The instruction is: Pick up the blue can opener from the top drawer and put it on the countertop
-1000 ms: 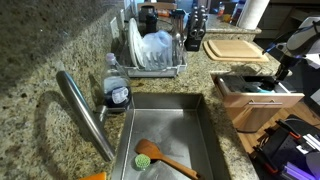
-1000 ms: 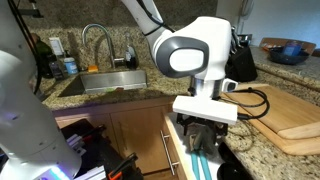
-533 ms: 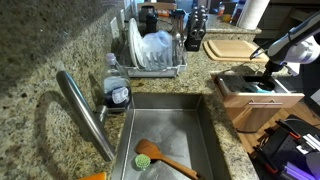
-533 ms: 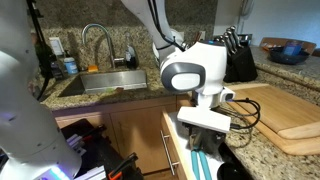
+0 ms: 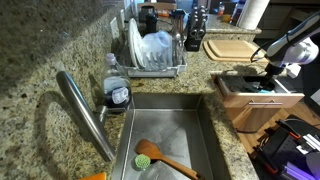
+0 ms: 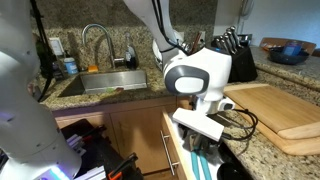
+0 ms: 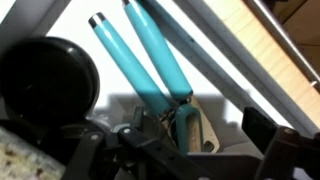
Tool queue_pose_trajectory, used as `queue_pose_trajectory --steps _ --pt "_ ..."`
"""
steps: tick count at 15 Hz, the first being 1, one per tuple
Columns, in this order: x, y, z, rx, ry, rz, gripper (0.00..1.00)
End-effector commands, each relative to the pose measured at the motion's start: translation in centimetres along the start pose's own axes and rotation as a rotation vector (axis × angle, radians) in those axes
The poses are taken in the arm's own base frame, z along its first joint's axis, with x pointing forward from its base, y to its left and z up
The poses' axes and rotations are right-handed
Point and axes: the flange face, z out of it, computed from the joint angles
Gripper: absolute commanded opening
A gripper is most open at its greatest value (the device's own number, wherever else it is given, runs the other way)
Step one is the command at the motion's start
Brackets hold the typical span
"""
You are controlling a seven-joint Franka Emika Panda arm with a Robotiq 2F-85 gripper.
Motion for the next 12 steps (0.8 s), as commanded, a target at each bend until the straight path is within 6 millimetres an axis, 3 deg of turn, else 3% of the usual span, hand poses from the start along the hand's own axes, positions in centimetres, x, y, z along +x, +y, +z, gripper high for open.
queue_pose_trajectory --steps 1,6,10,11,12 --pt "-0.1 -0.1 0.1 0.007 -0.008 0.006 1.00" --pt "0.3 -0.1 0.1 -0.038 0.034 -0.026 1.00" --pt "1.0 1.7 2.3 -0.081 0.060 0.040 1.00" --pt "0.8 0.5 0.8 -0.072 0.052 0.011 1.00" --pt "0.8 0.8 1.5 -0.075 0.049 0.020 1.00"
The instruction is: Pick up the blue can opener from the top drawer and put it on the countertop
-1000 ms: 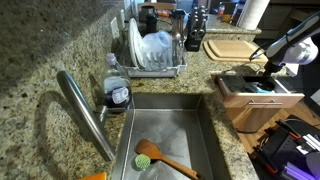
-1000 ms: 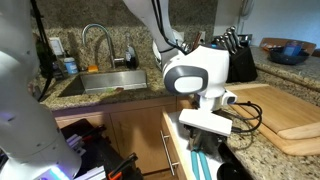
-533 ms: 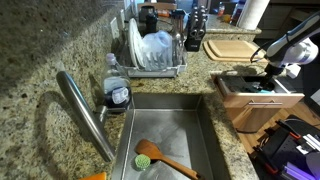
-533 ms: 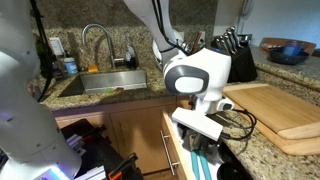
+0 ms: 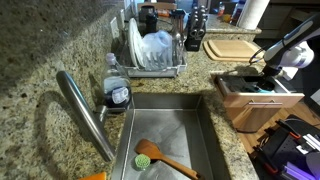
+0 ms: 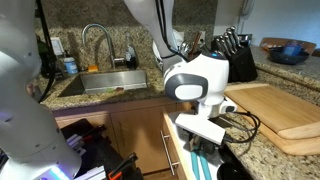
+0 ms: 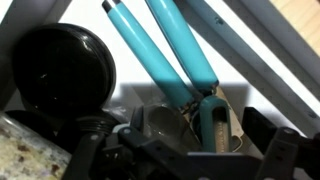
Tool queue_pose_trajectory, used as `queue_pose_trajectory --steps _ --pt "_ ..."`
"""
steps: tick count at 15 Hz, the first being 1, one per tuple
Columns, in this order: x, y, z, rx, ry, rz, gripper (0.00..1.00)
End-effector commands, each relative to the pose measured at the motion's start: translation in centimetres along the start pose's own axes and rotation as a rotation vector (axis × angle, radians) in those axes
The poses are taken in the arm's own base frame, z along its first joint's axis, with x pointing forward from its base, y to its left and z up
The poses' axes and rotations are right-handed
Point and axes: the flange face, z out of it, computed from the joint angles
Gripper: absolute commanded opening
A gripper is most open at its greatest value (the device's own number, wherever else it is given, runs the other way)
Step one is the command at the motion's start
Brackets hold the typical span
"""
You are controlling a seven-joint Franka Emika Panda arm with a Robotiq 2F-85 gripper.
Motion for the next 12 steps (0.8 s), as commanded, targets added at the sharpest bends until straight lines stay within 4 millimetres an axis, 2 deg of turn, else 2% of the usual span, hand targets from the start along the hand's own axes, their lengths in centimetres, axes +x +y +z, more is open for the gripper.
queue_pose_trajectory --steps 1,4,8,9,12 --pt "0.0 0.2 0.4 -0.002 -0.004 0.004 1.00" --pt "0.1 0.4 0.7 -0.003 -0.005 0.006 1.00" --pt "0.5 -0.6 1.4 0.192 -0.031 0.101 1.00" --pt "0.3 -0.9 1.5 0.132 -0.042 0.071 1.00" --pt "0.5 -0.9 1.5 0.165 -0.038 0.091 1.00"
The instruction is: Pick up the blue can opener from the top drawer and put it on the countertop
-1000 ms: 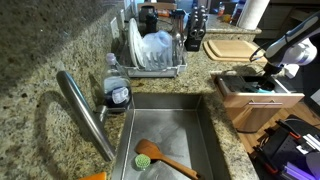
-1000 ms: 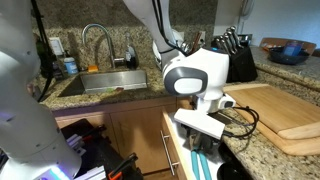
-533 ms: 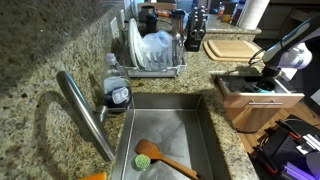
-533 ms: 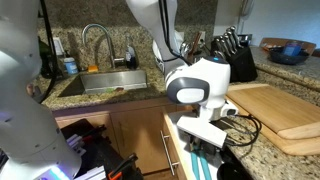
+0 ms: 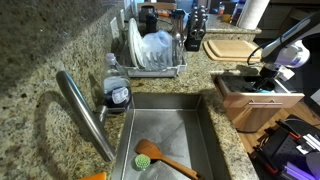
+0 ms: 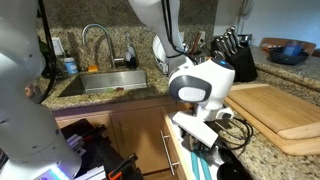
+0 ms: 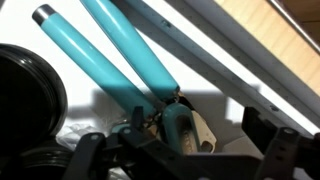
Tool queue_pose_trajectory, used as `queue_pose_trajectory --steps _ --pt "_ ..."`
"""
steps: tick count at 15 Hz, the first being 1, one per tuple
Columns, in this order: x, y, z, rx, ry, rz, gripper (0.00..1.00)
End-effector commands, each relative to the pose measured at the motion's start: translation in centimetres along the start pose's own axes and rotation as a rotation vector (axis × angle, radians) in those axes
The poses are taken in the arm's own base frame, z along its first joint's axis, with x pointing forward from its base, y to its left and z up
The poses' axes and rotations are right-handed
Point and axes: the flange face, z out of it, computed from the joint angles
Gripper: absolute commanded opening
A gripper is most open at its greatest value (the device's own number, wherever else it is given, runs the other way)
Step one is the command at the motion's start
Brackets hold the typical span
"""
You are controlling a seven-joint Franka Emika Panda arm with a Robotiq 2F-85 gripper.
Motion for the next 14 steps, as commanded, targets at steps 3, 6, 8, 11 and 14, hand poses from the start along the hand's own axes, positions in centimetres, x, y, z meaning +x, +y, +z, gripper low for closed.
queue_pose_trajectory --steps 3,6,8,11,14 --pt "0.6 0.5 0.4 -0.108 0.067 -0.083 1.00" --pt "0.7 0.5 0.1 -0.094 0.058 -0.048 1.00" --pt "0.7 0.5 0.1 -0.093 0.057 -0.048 1.00" --pt "0.6 1.3 0.1 -0.093 0.058 -0.042 1.00" --pt "0.5 2.4 0.4 -0.117 0.062 -0.043 1.00"
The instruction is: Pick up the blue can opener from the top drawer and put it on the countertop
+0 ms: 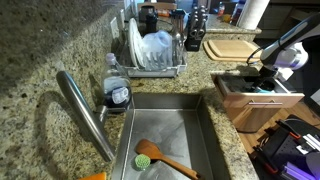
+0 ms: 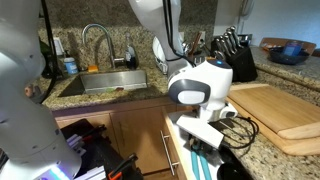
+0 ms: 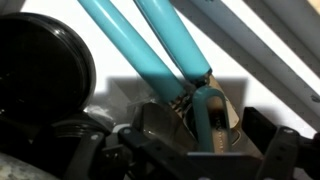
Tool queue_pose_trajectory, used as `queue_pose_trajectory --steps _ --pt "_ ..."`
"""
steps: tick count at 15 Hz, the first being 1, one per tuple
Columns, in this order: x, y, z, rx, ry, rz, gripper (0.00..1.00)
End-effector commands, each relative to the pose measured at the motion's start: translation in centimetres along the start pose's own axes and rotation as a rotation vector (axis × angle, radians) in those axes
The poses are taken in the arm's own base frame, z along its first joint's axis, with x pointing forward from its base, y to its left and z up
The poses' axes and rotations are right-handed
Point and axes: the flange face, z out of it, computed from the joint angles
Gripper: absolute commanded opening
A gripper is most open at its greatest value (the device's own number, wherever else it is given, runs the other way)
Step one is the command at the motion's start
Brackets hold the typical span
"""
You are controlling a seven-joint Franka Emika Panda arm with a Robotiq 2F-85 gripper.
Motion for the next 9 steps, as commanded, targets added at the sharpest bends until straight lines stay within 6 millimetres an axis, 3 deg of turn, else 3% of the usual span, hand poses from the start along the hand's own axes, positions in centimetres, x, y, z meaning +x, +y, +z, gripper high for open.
queue_pose_trajectory --steps 1,2,9 --pt "-0.2 1.5 0.6 -0.019 -0.001 -0.012 1.00" --pt "-0.1 0.5 0.0 -0.007 -0.003 -0.001 1.00" --pt "-0.8 1.7 1.2 0.017 -0.057 0.059 1.00"
